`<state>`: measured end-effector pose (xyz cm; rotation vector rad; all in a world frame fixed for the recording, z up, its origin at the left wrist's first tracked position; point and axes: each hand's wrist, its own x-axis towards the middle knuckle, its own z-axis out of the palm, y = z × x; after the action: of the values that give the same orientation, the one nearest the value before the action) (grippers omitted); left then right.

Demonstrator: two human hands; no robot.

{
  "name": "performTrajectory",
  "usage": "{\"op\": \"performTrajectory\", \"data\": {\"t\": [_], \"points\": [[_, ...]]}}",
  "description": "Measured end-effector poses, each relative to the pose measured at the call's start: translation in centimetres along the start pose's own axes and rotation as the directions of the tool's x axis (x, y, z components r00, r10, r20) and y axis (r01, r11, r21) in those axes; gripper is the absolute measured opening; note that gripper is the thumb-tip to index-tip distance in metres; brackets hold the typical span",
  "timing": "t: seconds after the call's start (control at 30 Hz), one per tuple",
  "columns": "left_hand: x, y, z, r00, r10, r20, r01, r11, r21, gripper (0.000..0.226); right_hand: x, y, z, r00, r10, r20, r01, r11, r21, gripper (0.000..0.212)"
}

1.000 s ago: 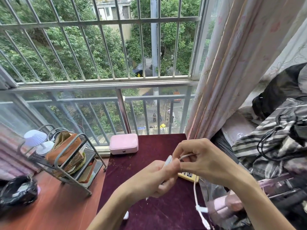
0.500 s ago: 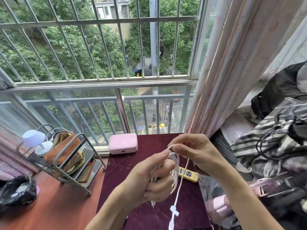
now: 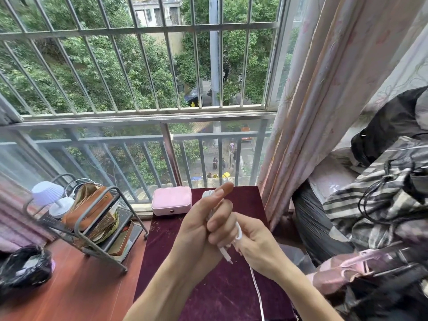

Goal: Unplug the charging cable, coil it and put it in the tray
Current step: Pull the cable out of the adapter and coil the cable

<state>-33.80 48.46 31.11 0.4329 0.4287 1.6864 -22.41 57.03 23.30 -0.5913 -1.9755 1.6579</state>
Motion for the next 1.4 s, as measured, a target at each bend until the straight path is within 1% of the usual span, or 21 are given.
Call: {"op": "performTrajectory", "data": {"t": [0.07,0.1,0.27,0.33,0.4,0.47,0.5,0.57,0.63,0.7,0.73,0.8,0.87,0.93,0.97,1.07,1.13,1.2,1.27,1.33,1.4], "points": [[0.3,-0.1,-0.4,0.999,0.022,-0.031,-0.02,0.999,0.05,0.023,-0.3,0.6,0.1,1.0,0.03,-0.006,-0.03,0.995,-0.097,0.024],[0.5,-0.1,-0.6,0.999,0.032,-0.038,-0.028,0.996,0.087,0.023,-0.5,0.9,0.1,0.999,0.044,-0.006,-0.045,0.99,-0.132,0.023],[1.8,-0.1,-2.0,0.994,0.087,-0.068,-0.068,0.966,0.25,0.027,-1.1,1.3,0.0,0.994,0.105,0.04,-0.09,0.959,-0.267,0.034],[2.5,0.1,-2.8,0.985,0.141,-0.096,-0.102,0.939,0.329,0.028,-1.2,1.5,0.1,0.987,0.129,0.094,-0.099,0.955,-0.279,0.03],[3.0,0.5,-3.8,0.968,0.214,-0.127,-0.139,0.889,0.437,0.026,-1.3,1.5,0.2,0.976,0.172,0.134,-0.145,0.971,-0.189,0.03],[3.3,0.8,-4.7,0.954,0.258,-0.152,-0.145,0.843,0.518,0.027,-1.5,1.2,0.2,0.964,0.216,0.157,-0.215,0.976,-0.022,0.038],[3.4,0.9,-5.2,0.95,0.268,-0.157,-0.141,0.822,0.552,0.029,-1.6,1.0,0.2,0.958,0.229,0.174,-0.24,0.969,0.049,0.036],[3.3,0.9,-5.8,0.95,0.271,-0.153,-0.118,0.769,0.628,0.034,-1.6,0.3,0.0,0.947,0.239,0.216,-0.272,0.953,0.136,0.026],[3.2,0.6,-6.4,0.958,0.25,-0.142,-0.084,0.716,0.693,0.033,-1.4,-0.4,-0.2,0.929,0.256,0.266,-0.309,0.934,0.182,0.017],[3.0,0.3,-6.6,0.969,0.218,-0.114,-0.064,0.671,0.739,0.023,-1.3,-1.0,-0.5,0.915,0.251,0.317,-0.327,0.92,0.216,0.015],[2.9,0.2,-6.6,0.975,0.201,-0.094,-0.06,0.645,0.762,0.021,-1.3,-1.3,-0.6,0.911,0.236,0.338,-0.323,0.917,0.232,0.017],[2.7,-0.1,-6.5,0.984,0.161,-0.082,-0.03,0.593,0.805,0.023,-1.3,-1.9,-0.6,0.911,0.198,0.362,-0.305,0.914,0.266,0.02],[2.3,-0.4,-6.7,0.99,0.116,-0.084,0.008,0.542,0.84,0.02,-1.3,-2.4,-0.6,0.912,0.182,0.367,-0.302,0.904,0.303,0.025],[2.0,-0.6,-6.8,0.993,0.099,-0.07,0.017,0.459,0.888,0.02,-1.2,-3.0,-0.5,0.917,0.175,0.357,-0.301,0.894,0.333,0.031],[1.7,-0.7,-6.7,0.994,0.089,-0.061,0.017,0.434,0.901,0.02,-1.2,-3.2,-0.4,0.921,0.169,0.351,-0.295,0.891,0.345,0.033],[1.3,-0.6,-6.2,0.994,0.077,-0.077,0.039,0.412,0.91,0.027,-1.3,-4.0,-0.2,0.93,0.133,0.342,-0.266,0.885,0.381,0.028],[1.0,-0.6,-6.2,0.995,0.06,-0.074,0.043,0.404,0.914,0.036,-1.3,-4.5,-0.3,0.942,0.098,0.322,-0.213,0.915,0.344,0.023],[0.8,-0.6,-6.0,0.996,0.023,-0.089,0.07,0.436,0.897,0.05,-1.1,-4.9,-0.4,0.962,0.06,0.268,-0.131,0.958,0.257,0.018],[0.5,-0.8,-5.8,0.993,-0.041,-0.111,0.116,0.486,0.866,0.066,-0.8,-5.0,-0.8,0.979,0.041,0.199,-0.08,0.978,0.194,0.019],[0.3,-1.2,-5.6,0.991,-0.104,-0.086,0.129,0.55,0.825,0.071,-0.3,-5.1,-1.3,0.987,0.032,0.159,-0.056,0.987,0.151,0.02],[0.1,-1.4,-5.5,0.986,-0.16,-0.043,0.134,0.62,0.773,0.074,0.0,-5.0,-1.7,0.987,0.026,0.159,-0.046,0.992,0.118,0.021]]}}
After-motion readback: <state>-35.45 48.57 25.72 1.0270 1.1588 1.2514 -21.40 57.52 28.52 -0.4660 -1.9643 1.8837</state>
